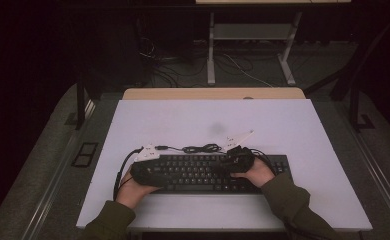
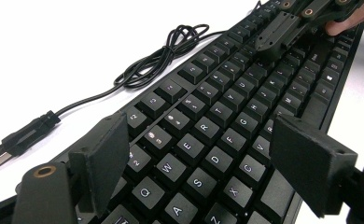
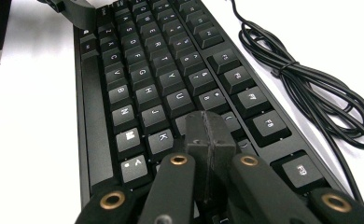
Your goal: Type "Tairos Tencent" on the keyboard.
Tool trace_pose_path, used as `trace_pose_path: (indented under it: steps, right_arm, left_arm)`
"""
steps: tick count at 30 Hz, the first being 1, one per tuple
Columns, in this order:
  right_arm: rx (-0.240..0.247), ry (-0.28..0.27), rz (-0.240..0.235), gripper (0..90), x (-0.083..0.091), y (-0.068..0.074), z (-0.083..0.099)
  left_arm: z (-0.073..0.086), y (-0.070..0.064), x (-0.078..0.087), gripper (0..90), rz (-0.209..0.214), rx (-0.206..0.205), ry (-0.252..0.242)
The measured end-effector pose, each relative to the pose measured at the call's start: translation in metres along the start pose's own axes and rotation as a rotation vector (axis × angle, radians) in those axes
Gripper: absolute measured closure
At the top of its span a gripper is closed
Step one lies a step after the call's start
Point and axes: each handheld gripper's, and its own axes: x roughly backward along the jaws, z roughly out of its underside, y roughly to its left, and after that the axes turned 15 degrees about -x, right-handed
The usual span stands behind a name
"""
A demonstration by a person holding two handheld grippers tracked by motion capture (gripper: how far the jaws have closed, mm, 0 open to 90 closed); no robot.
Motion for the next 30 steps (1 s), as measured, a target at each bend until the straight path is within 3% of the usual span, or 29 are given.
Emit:
trace_pose_path:
  steps: [7, 17, 24, 30]
  right_arm:
    - [-0.024, -0.043, -0.020, 80.3, 0.004, -0.001, -0.001]
    - [-0.068, -0.105, -0.034, 53.6, 0.008, -0.006, -0.001]
    - [-0.087, -0.145, -0.015, 37.0, 0.008, -0.008, -0.001]
    - [-0.101, -0.164, -0.001, 32.7, 0.008, -0.010, 0.000]
  left_arm:
    - [0.000, 0.000, 0.002, 19.6, -0.003, -0.003, -0.002]
    - [-0.002, -0.004, 0.007, 26.1, 0.000, -0.005, -0.005]
    - [0.000, -0.007, 0.011, 35.8, -0.001, 0.004, 0.003]
    - [0.004, -0.009, 0.018, 49.6, -0.018, 0.015, 0.004]
